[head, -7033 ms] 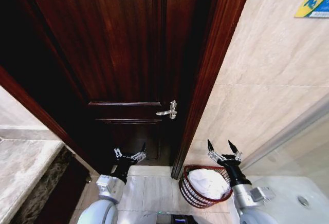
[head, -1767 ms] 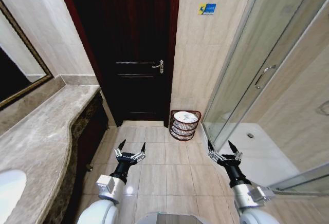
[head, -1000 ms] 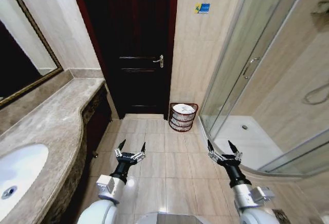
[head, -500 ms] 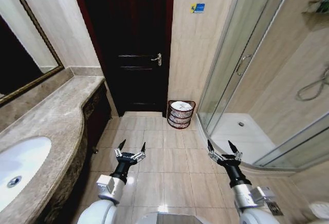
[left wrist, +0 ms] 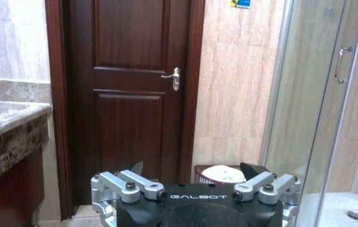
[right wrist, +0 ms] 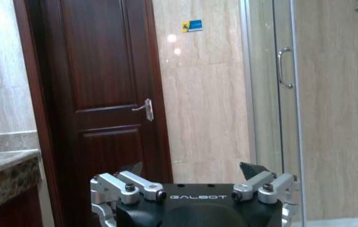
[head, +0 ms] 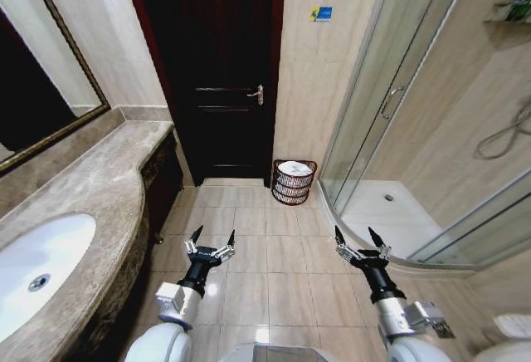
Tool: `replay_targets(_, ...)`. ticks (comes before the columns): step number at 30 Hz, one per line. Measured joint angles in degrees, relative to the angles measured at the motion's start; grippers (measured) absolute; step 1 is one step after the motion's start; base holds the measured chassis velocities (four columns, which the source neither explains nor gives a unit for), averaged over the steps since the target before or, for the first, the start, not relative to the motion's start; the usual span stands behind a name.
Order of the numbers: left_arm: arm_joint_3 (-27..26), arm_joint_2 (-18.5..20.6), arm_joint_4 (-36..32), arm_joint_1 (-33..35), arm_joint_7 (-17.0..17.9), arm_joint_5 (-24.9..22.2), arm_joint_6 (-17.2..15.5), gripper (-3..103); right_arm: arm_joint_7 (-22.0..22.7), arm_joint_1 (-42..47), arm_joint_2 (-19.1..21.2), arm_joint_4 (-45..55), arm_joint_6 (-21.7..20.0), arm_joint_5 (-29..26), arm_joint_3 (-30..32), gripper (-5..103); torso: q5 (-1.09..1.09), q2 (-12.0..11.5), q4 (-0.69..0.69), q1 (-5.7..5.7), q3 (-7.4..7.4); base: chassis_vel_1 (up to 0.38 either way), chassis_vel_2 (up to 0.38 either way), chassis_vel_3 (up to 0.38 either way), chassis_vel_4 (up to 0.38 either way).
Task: Discard the used towel into the hamper.
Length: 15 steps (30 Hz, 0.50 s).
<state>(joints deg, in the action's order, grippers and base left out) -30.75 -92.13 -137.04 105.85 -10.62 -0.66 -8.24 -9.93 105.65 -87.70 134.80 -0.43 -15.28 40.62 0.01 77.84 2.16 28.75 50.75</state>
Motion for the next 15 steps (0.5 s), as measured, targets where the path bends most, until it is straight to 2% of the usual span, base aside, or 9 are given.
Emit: replay_targets(15, 0.0, 0.0, 0.0, 0.0, 0.0, 0.0, 0.0, 100, 0.0, 0.0, 0.0, 0.0, 0.0, 0.0, 0.0, 100, -0.01, 0.0, 0.0, 0.02, 0.01, -0.009, 0.002, 0.007, -0.001)
